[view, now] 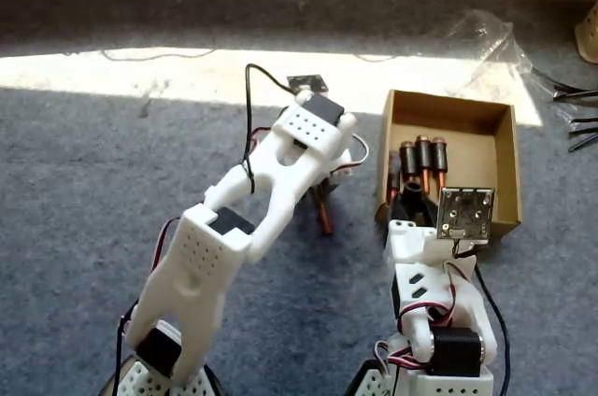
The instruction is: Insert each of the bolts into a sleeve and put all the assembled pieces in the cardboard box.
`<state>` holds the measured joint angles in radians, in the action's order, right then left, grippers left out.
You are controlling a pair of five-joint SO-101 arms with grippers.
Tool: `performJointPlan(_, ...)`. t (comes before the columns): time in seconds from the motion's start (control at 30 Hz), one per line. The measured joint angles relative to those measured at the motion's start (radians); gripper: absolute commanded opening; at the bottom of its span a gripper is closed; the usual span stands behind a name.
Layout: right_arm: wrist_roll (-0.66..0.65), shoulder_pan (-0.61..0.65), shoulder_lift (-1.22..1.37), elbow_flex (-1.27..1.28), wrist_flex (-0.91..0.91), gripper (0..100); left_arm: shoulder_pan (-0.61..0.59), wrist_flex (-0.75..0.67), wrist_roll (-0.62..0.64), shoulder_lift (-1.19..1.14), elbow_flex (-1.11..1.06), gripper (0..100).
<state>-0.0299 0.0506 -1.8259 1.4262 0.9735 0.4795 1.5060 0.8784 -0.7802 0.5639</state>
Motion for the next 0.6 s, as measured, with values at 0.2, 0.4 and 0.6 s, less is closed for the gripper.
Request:
performJointPlan(0.2, 0.0, 0.0, 0.0, 0.0, 0.0, 0.4, 0.002, -0.003, 0.0, 0.0, 0.0, 3)
performJointPlan(0.4, 0.0, 0.0, 0.0, 0.0, 0.0, 0.4, 0.002, -0.014, 0.002, -0.005, 0.0, 3)
performJointPlan(0.6, 0.0, 0.0, 0.0, 0.0, 0.0, 0.4, 0.002, -0.015, 0.0, -0.055, 0.014, 3)
